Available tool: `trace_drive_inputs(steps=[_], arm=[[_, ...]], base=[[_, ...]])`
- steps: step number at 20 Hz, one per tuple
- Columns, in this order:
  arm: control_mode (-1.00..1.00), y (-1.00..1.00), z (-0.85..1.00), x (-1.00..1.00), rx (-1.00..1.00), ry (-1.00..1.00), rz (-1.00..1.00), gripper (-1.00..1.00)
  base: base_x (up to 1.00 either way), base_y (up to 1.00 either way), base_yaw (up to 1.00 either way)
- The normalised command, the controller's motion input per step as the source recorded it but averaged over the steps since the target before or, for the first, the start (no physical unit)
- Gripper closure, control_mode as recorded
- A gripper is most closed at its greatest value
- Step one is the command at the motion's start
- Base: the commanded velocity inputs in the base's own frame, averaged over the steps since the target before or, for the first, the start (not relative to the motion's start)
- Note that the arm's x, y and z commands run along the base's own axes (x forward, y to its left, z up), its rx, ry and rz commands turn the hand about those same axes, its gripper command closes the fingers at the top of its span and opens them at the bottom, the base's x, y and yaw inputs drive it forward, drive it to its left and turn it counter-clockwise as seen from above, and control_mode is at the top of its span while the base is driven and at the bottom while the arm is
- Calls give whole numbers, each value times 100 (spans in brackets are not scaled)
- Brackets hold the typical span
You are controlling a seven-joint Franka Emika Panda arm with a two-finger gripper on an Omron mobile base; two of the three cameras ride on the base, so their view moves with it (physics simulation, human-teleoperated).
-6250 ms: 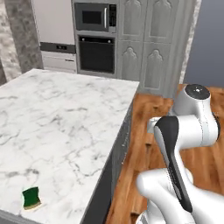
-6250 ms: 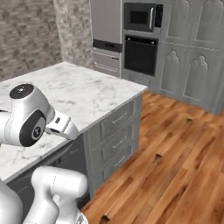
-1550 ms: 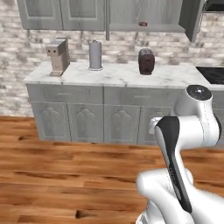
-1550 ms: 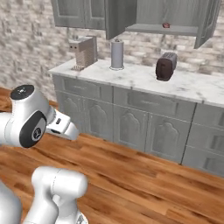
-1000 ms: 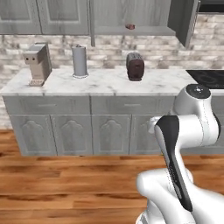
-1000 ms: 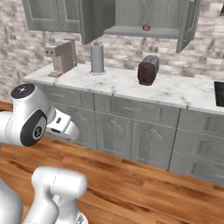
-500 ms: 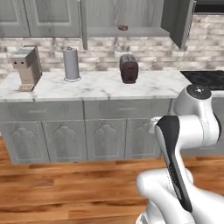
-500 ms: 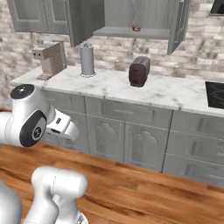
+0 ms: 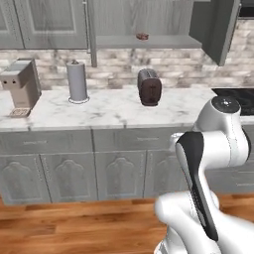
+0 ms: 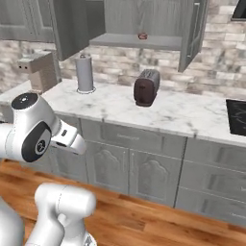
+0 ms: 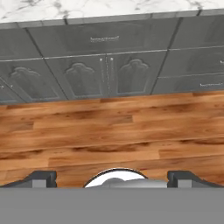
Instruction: Locate and retrieve the bar soap and sponge from the cabinet. Place them next to the sink.
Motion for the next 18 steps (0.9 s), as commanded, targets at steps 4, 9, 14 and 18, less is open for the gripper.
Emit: trace_drive_inputs(steps=[4, 9, 14, 18], arm=[[100, 0, 0, 0, 0, 0, 0, -100], [100, 0, 0, 0, 0, 0, 0, -100], [100, 0, 0, 0, 0, 0, 0, -100], [100, 0, 0, 0, 0, 0, 0, -100]], base=[[85, -21, -3], [76, -22, -6], [71, -23, -7], [60, 1, -11]])
